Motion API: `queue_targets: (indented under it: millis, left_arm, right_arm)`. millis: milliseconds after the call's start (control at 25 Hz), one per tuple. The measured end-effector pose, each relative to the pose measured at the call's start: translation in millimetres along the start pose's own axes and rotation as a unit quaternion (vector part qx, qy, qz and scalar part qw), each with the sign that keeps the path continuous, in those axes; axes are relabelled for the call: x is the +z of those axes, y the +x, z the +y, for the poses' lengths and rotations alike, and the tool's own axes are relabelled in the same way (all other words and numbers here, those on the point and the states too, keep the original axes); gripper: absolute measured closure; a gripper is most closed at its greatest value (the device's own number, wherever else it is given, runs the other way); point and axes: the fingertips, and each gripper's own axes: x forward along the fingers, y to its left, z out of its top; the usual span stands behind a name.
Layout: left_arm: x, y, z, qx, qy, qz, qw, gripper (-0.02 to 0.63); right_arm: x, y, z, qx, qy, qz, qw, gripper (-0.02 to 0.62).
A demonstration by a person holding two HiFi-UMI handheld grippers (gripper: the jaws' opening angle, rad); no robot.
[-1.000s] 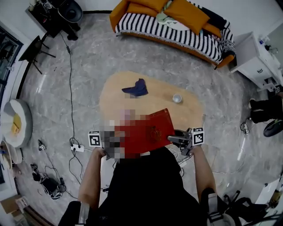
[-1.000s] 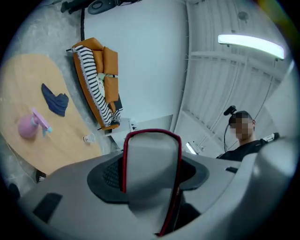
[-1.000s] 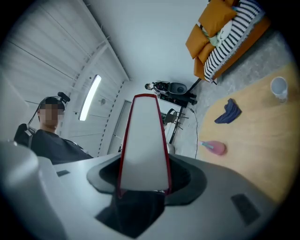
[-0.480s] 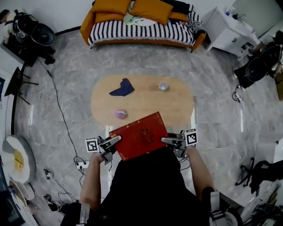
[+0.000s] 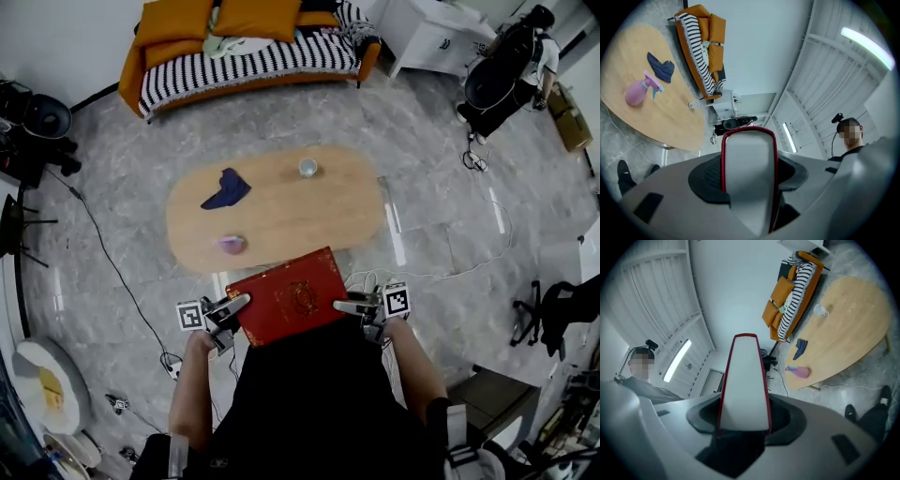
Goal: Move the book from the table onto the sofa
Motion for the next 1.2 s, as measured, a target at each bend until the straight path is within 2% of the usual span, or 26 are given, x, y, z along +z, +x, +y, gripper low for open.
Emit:
queue_targets:
  millis: [240, 520, 880, 1200]
  left_arm:
    - [-11, 27, -9, -0.003, -0.015, 0.025, 0.9996, 0.357]
    - [-27, 70, -14, 0.006, 0.001, 0.058, 0.9983, 0.36]
    - [-56, 139, -19, 0.015, 0.005, 0.073, 0.9972, 0.359]
    - [-74, 190, -16, 0.022, 0.009, 0.066, 0.9975, 0.359]
  right_arm:
    - [-8, -24, 0, 0.003, 0.008, -0.032, 0.999, 0.348]
    - [-9, -71, -2, 0.01, 0.006, -0.059, 0.998, 0.348]
    - [0, -142, -6, 0.028, 0.006, -0.074, 0.997, 0.348]
    - [16, -193, -12, 0.042, 0.001, -0.075, 0.996, 0.348]
